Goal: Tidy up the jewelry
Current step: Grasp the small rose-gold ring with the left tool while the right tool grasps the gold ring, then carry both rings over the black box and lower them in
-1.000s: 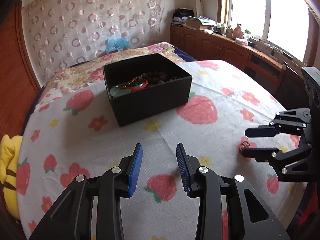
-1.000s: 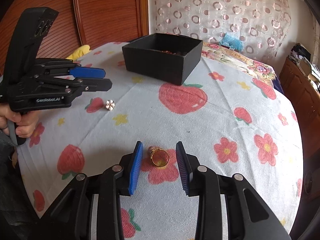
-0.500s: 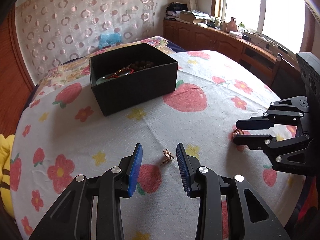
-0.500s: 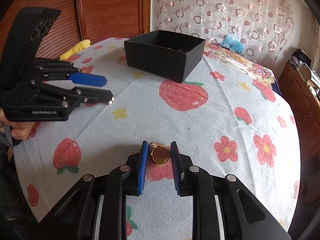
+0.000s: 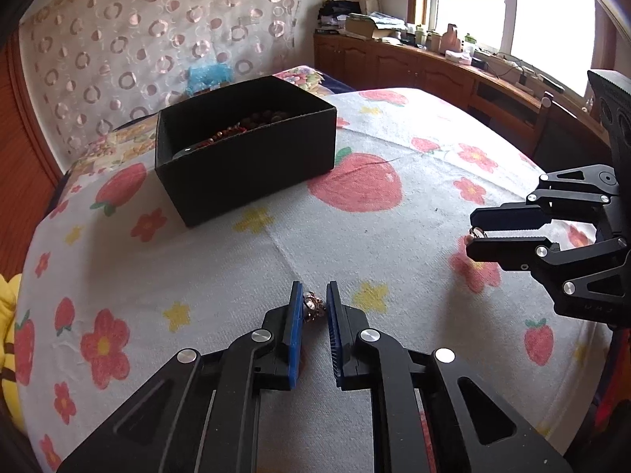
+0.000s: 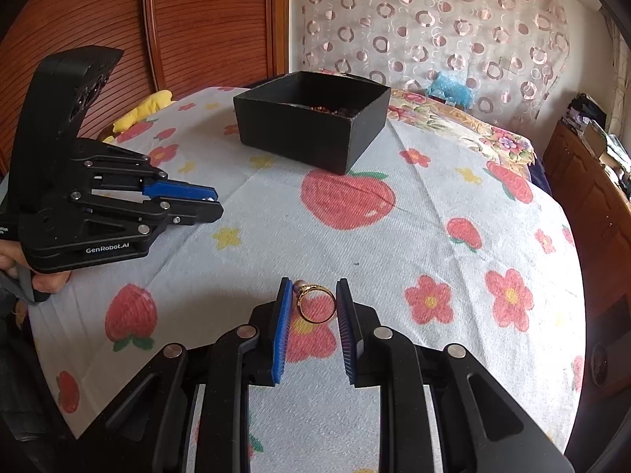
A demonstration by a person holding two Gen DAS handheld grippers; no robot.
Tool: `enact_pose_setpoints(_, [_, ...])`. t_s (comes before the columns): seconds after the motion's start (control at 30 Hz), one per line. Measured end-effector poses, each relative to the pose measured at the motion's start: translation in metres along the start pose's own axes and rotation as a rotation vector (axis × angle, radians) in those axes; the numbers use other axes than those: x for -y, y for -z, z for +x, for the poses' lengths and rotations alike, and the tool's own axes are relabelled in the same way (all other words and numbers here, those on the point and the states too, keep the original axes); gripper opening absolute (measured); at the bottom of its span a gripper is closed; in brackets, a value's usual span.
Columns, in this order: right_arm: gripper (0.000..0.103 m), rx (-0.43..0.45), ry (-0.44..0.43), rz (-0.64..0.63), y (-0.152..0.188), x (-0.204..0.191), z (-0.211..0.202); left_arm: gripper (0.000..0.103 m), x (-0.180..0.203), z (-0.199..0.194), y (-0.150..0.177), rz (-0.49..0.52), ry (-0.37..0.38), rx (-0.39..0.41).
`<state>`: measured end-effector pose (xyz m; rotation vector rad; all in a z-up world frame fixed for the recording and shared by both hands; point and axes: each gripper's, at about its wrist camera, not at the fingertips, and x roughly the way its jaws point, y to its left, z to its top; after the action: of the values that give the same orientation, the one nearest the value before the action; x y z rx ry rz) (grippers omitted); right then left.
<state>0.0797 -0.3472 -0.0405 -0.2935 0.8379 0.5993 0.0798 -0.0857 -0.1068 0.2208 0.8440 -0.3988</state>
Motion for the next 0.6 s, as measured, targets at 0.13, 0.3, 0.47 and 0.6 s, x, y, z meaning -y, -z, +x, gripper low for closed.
enact_pose_setpoints(0.13, [0.025,0.010,0.001,0.005,-0.005,0.004,-0.001,0.010,-0.001,-0.002,-0.002,-0.004,-0.010,0.008])
enact_pose_setpoints(0.3, [0.025,0.036,-0.001,0.024,-0.021,0.009,-0.001,0.010,-0.006,-0.010,-0.009,-0.016,-0.019,0.039])
enact_pose_setpoints(0.47, [0.025,0.072,-0.004,0.028,-0.043,0.013,0.000,0.010,-0.015,-0.017,-0.019,-0.026,-0.023,0.070])
enact_pose_setpoints(0.6, [0.025,0.105,-0.006,0.032,-0.065,0.017,0.002,0.010,-0.024,-0.022,-0.029,-0.046,-0.025,0.100])
